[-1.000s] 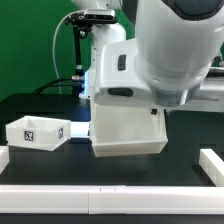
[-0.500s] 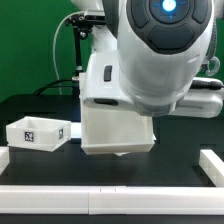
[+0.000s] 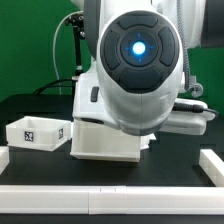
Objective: Assemble drawer
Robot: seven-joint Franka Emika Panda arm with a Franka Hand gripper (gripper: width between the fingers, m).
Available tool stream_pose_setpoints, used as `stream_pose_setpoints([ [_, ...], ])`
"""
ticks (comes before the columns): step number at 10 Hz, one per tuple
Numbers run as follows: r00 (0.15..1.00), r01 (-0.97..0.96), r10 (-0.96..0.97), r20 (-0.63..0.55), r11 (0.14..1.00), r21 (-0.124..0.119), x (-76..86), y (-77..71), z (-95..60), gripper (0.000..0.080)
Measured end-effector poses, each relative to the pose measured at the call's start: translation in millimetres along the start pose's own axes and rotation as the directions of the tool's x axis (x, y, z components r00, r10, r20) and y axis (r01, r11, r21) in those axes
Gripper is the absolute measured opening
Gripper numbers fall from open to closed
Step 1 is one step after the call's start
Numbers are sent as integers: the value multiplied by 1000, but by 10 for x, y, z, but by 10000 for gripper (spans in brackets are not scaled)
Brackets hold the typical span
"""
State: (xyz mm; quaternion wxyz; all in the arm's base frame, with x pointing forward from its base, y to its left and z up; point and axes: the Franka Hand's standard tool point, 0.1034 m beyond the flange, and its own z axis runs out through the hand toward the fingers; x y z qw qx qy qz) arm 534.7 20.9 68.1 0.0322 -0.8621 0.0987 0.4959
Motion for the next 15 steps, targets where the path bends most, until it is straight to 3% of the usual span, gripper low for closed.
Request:
stream_pose_setpoints([
  [5,1000,-1,1,0,1000,-1,53,0,19,70],
  [6,1000,-1,1,0,1000,-1,53,0,21,259],
  [7,1000,-1,1,0,1000,-1,53,0,21,259],
  [8,1000,0,0,-18,1000,0,81,-7,4,442],
  [9,999,5,-4,-48,1000,4,111,-18,-32,571],
  [10,999,6,-6,-44,1000,5,122,-7,-25,633],
  [11,998,7,-7,-69,1000,9,189,-7,-67,633],
  [12,981,25,-20,-195,999,22,333,-60,-245,645],
  [14,934,45,-29,-356,998,38,375,-107,-423,649],
  [15,886,60,-33,-462,997,44,456,-165,-585,649],
])
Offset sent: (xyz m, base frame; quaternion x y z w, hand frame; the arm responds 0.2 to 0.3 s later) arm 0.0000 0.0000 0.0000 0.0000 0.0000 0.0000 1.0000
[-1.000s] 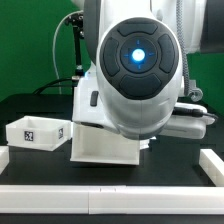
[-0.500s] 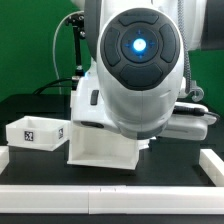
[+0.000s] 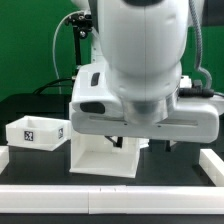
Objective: Assemble drawer
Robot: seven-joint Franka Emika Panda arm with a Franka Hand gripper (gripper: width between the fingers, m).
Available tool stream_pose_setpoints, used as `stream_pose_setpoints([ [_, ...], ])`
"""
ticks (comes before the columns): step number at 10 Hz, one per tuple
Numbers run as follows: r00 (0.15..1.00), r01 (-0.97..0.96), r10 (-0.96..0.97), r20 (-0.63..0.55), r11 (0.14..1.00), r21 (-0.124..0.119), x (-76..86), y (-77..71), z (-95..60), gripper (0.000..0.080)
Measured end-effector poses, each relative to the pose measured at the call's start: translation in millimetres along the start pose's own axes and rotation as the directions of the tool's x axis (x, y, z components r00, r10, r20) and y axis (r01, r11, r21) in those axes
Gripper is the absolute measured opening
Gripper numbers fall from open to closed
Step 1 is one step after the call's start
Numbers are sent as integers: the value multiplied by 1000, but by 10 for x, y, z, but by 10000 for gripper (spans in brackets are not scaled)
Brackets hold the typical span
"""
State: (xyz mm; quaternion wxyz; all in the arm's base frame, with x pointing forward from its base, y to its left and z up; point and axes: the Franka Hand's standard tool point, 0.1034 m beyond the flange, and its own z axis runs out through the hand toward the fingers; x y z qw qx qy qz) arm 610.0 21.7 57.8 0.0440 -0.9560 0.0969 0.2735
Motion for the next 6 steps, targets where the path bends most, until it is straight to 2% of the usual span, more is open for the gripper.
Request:
stream_pose_setpoints([
  [2,990,43,-43,-133,999,-3,-1,-68,-248,649],
  [3,975,56,-54,-215,998,1,-16,-100,-426,649],
  [5,931,69,-60,-361,998,12,-177,-22,-710,649],
  [6,902,63,-49,-428,998,18,-311,79,-729,649],
])
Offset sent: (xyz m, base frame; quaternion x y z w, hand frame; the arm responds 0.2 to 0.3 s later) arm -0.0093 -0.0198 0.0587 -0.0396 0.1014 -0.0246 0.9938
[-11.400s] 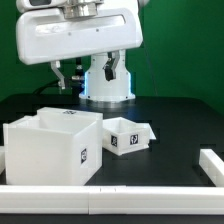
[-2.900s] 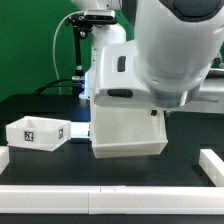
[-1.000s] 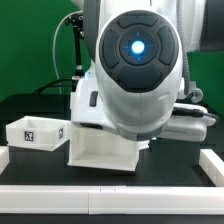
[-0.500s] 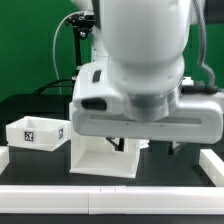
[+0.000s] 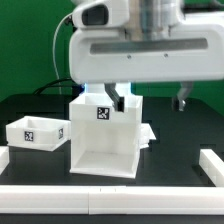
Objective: Assemble drawer
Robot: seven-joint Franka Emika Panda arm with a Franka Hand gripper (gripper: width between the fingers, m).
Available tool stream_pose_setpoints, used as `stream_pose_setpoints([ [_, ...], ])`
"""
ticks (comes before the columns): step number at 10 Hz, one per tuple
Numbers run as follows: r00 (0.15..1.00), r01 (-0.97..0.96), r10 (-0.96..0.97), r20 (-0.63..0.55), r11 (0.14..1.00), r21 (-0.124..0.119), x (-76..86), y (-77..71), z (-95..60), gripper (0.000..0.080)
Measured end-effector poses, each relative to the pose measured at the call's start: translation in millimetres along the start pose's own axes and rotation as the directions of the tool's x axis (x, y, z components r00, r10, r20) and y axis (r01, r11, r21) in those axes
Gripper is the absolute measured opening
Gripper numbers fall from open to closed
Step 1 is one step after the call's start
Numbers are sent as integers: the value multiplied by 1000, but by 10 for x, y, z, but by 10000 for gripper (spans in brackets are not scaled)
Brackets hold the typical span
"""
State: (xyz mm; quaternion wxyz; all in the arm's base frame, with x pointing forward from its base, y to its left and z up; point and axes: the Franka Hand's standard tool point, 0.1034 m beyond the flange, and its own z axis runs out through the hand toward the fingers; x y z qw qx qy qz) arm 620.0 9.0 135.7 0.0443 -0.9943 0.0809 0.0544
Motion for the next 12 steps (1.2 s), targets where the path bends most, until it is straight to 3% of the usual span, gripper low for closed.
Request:
stream_pose_setpoints([
  [3,969,-36,35,-246,999,0,-275,404,-198,649],
  [7,958,-38,36,-285,999,1,-288,386,-201,649],
  [8,960,-24,25,-278,1000,9,-295,446,-193,649],
  [9,963,-44,51,-263,998,35,-316,707,-184,649],
  [11,965,-44,49,-258,999,25,-399,1154,-105,649],
  [12,966,-55,58,-253,998,19,-466,1259,2,649],
])
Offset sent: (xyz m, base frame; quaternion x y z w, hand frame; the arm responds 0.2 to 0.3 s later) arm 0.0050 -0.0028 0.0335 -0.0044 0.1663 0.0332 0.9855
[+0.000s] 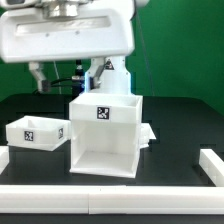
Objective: Assemble drawer
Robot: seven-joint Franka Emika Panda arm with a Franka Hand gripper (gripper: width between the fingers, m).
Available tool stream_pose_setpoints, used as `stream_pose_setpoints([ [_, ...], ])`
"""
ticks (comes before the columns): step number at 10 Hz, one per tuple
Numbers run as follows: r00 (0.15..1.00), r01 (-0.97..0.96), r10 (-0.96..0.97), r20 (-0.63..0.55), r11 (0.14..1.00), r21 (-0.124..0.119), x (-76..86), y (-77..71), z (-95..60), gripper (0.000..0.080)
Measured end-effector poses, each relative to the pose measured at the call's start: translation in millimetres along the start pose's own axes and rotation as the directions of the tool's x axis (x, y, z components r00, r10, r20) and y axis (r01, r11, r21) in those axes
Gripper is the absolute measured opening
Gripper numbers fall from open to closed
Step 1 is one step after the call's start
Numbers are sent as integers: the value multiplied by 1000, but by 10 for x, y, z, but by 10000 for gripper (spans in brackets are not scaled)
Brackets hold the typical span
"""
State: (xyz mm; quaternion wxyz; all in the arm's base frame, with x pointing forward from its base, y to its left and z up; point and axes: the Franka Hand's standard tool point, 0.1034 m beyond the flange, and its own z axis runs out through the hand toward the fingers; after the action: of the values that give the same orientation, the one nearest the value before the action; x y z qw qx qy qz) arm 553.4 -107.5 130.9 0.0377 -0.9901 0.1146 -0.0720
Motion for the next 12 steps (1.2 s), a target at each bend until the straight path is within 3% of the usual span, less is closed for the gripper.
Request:
stream_pose_setpoints([
  [2,1000,-16,16,-12,1000,-15,-110,-17,133,649],
  [9,999,-9,9,-31,1000,-18,-129,-88,117,649],
  [12,998,-38,37,57,999,14,-238,-121,22,649],
])
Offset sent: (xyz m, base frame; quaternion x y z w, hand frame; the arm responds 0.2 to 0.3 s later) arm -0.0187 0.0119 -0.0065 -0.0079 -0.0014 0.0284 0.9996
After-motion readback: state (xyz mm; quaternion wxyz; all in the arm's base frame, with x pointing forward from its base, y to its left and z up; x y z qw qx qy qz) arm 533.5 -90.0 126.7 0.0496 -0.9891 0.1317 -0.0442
